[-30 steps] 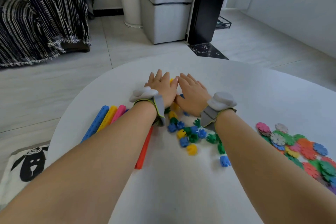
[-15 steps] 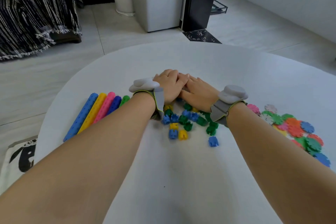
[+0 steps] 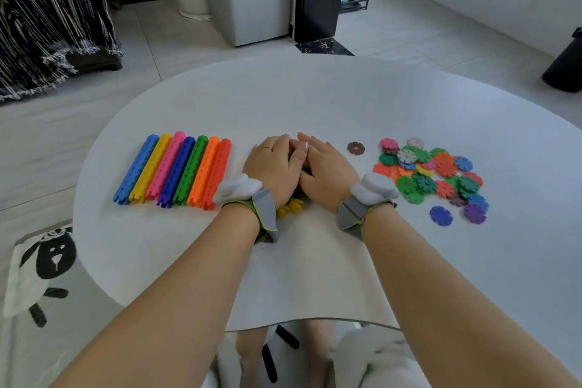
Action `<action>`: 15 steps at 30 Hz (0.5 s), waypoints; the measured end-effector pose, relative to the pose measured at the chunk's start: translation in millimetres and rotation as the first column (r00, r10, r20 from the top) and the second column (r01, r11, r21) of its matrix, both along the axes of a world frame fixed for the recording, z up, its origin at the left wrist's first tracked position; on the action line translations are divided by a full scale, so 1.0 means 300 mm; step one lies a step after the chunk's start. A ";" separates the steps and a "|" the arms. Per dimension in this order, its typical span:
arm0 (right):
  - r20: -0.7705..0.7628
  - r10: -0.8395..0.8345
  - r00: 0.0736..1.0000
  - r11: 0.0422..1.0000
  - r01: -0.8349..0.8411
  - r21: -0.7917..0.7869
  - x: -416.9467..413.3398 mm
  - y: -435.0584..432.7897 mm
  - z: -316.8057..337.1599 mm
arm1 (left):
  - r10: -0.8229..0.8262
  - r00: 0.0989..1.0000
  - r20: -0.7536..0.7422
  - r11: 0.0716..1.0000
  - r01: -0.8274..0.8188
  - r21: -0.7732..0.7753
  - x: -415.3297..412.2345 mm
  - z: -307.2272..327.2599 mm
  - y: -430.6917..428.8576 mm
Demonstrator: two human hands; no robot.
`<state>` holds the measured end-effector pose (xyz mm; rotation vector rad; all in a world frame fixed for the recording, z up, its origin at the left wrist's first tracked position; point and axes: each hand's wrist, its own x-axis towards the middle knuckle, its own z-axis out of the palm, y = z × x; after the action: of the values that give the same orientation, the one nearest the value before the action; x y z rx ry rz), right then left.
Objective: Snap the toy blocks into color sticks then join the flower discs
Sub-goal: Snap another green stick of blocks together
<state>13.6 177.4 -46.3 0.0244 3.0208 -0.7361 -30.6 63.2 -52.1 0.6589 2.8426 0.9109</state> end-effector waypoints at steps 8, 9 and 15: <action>-0.015 -0.140 0.990 0.985 0.137 -0.109 0.061 -0.073 0.010 | 0.079 0.996 0.040 0.988 -0.083 0.128 0.068 0.001 -0.014; -0.022 -0.153 0.988 0.978 0.148 -0.147 0.065 -0.077 0.008 | 0.072 0.996 0.052 0.988 -0.079 0.134 0.072 -0.001 -0.017; -0.020 -0.299 0.954 0.867 0.263 -0.424 0.081 -0.042 0.018 | 0.060 0.997 0.046 0.985 -0.067 0.157 0.086 0.007 -0.046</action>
<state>38.0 164.9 -40.9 0.4424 2.8940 -1.4298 -4.9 49.4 -49.9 0.5602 2.7908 1.1567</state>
